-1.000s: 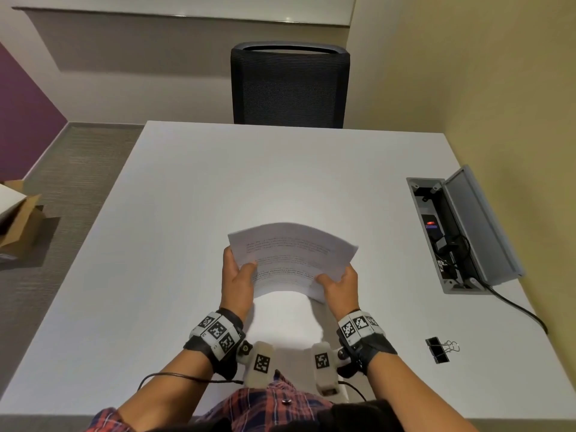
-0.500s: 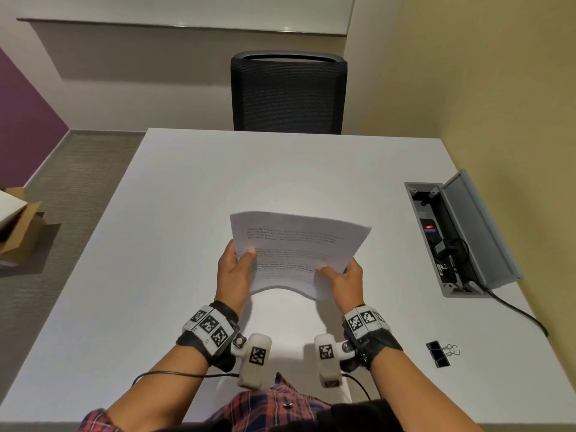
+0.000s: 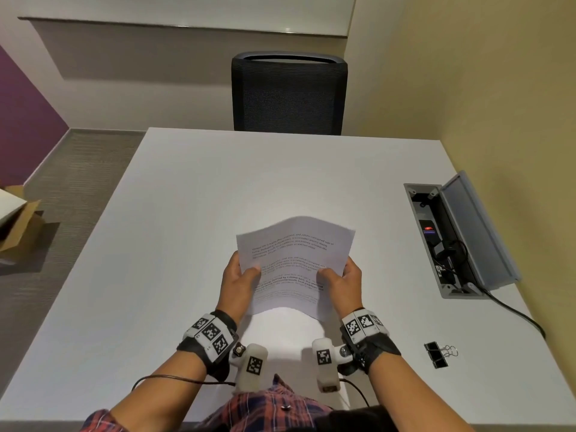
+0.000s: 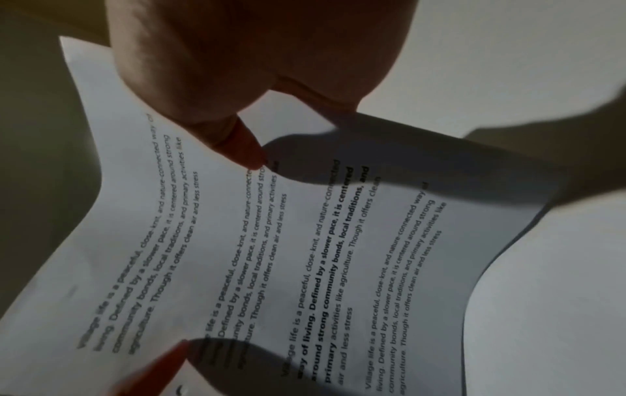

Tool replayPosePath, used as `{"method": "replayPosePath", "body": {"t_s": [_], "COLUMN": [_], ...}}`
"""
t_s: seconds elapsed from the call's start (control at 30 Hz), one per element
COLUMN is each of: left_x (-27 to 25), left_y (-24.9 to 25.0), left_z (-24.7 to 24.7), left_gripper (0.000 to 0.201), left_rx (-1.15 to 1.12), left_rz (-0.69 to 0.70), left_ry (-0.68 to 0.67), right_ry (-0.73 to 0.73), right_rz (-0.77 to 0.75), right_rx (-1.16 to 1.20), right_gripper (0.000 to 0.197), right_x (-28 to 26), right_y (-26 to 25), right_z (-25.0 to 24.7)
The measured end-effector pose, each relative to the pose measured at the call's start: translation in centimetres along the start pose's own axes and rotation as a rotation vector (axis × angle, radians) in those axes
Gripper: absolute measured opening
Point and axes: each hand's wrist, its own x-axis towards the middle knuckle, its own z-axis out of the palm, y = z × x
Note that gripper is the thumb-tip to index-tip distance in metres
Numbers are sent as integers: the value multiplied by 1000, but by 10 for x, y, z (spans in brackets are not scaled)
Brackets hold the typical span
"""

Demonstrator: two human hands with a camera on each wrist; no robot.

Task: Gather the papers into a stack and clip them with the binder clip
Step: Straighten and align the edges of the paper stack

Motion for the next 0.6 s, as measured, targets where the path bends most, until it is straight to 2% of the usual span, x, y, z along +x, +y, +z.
{"method": "replayPosePath", "body": {"t_s": [0.17,0.3,0.43,0.6], "left_x": [6,5,7,10], "left_y": [6,0,-8,0], "left_z": [-2,-9,-7,-5], "left_gripper": [31,33,27,25], "left_rx": [-17,24,55,52], "left_rz": [90,97,53,64], "left_ry": [66,97,107,118], "right_ry": [42,32,50,32], "right_rz": [-118,-80,-7,-70], "right_rx": [-86,-131,-99,-64], "right_gripper": [32,38,32,33], "right_x": [5,4,3,7], "right_y": [1,10,15,14], "right_z": [-3,-6,2,4]}}
